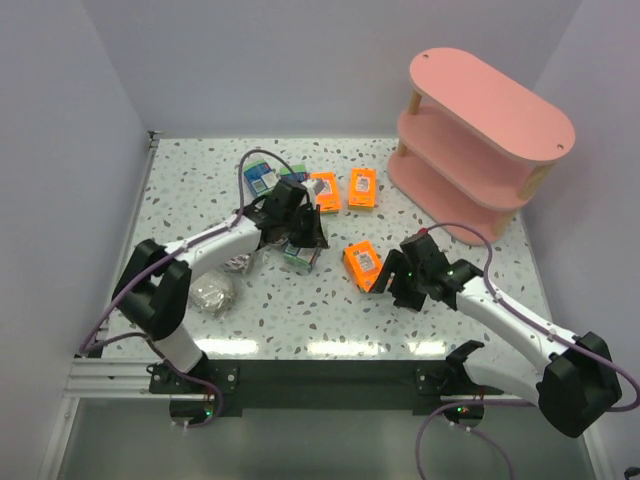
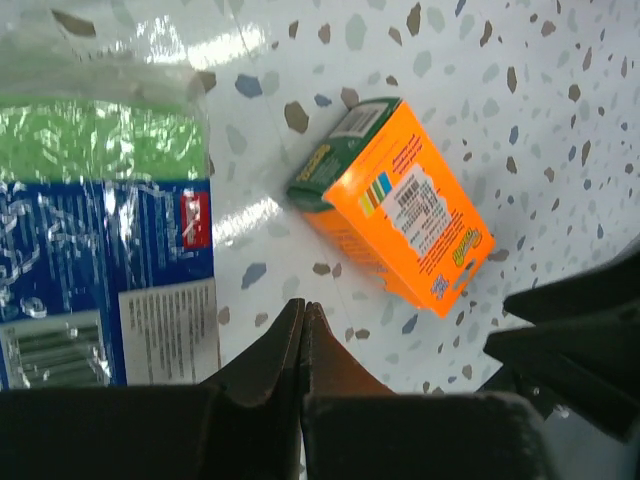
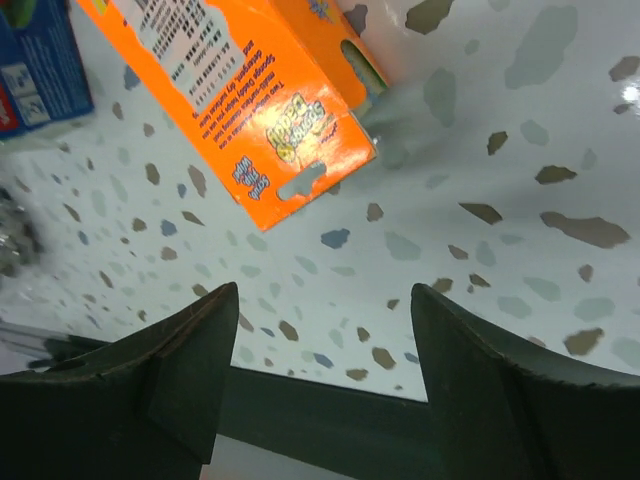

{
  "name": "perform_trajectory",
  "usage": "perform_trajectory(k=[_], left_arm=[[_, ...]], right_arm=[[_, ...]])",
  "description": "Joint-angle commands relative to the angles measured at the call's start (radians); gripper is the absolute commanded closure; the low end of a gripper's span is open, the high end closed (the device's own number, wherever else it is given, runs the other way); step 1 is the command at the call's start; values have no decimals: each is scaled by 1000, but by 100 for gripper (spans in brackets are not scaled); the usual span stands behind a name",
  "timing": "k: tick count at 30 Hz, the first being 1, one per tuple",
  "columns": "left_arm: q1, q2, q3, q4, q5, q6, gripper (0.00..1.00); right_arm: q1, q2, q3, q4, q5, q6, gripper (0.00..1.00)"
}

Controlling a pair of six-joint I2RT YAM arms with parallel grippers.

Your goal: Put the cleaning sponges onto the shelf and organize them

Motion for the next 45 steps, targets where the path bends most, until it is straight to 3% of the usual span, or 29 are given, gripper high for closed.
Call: perform_trajectory(k=[1,10,12,16,17,21,27,34,41,45], left_arm=[[-3,-111,-89,45,-8,-50,99],[8,-303,-221,-23,-55,-47,100],[8,-329,-252,-30,-55,-47,100],[11,-361,-298,-49,-52,-43,100],[11,-378,-304,-58,-52,-41,100],[13,-424,-328,-92,-57,-34,100],[17,-499,-331,-153,-67,-23,100],[19,-532,-330,-185,-54,-14,100],[19,-533,-310,-216,-52,6,100],[20,-528,-289,-234,-54,28,100]], right_arm=[[-13,-53,-124,312,-17,225,27],[-61,-73,-348,700,95,466,41],[-76,-36,-390,811,74,519,48],[-78,48,-404,866,57,526,60],[-78,61,-407,885,56,529,72],[-92,79,-419,959,48,562,100],[-122,-43,-451,945,77,627,100],[-168,-240,-497,948,236,726,100],[-214,-231,-468,1037,382,759,100],[-217,-212,-451,1093,577,736,100]])
